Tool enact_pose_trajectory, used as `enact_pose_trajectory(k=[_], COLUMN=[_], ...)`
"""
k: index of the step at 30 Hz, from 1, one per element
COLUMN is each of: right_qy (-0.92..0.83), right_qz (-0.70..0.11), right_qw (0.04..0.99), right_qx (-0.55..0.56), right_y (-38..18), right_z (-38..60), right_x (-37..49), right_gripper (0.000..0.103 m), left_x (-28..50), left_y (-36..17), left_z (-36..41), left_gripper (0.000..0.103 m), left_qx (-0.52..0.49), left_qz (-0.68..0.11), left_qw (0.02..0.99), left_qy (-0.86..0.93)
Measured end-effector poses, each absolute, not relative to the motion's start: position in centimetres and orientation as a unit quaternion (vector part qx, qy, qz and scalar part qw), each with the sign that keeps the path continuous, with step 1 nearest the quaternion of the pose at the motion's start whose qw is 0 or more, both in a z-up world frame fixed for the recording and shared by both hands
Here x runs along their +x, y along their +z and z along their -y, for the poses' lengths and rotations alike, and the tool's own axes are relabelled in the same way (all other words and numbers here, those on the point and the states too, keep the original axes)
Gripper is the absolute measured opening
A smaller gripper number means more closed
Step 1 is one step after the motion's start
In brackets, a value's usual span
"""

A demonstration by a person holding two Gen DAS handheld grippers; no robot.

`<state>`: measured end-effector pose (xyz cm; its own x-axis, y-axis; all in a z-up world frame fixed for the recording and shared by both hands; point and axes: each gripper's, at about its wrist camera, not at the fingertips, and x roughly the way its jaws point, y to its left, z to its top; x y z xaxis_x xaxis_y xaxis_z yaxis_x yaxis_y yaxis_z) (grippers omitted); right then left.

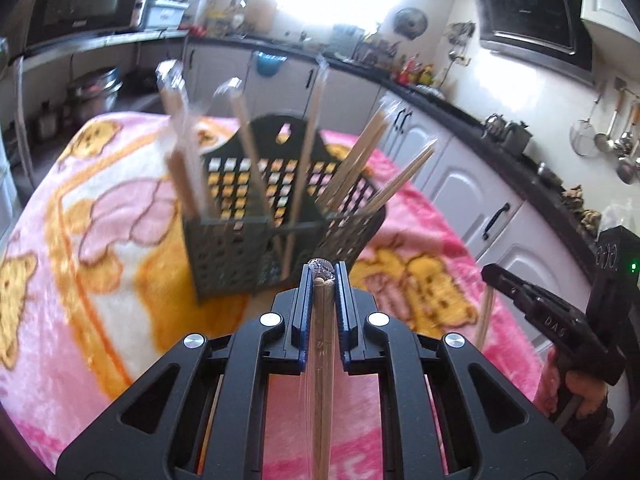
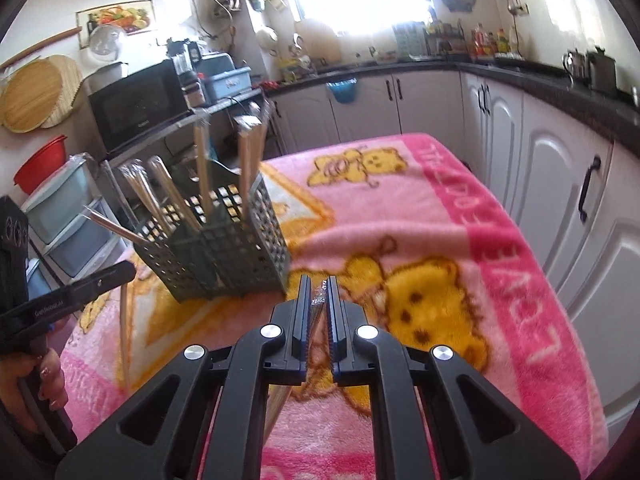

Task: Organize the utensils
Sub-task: 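Lift both held chopsticks and lower them upright into the green basket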

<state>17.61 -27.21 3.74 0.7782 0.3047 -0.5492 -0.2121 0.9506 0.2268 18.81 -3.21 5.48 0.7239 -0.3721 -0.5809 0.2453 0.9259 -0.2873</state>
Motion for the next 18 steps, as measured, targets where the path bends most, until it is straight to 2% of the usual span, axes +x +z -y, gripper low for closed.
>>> enact_pose_trajectory(k=[18], right_qy=[0.148], right_qz=[-0.219], right_qw=[0.963], right_qx=[0.045], right_y=[10.8], right_z=[25.5], right_x=[16.7], right_gripper=[0.006], left_x=[19.1], left_y=[12.0], left_z=[3.8], left_gripper=[0.007], left_qx=[-0.093], left_qz=[-0.252], left_qw=[0.943], left_qy=[-0.198])
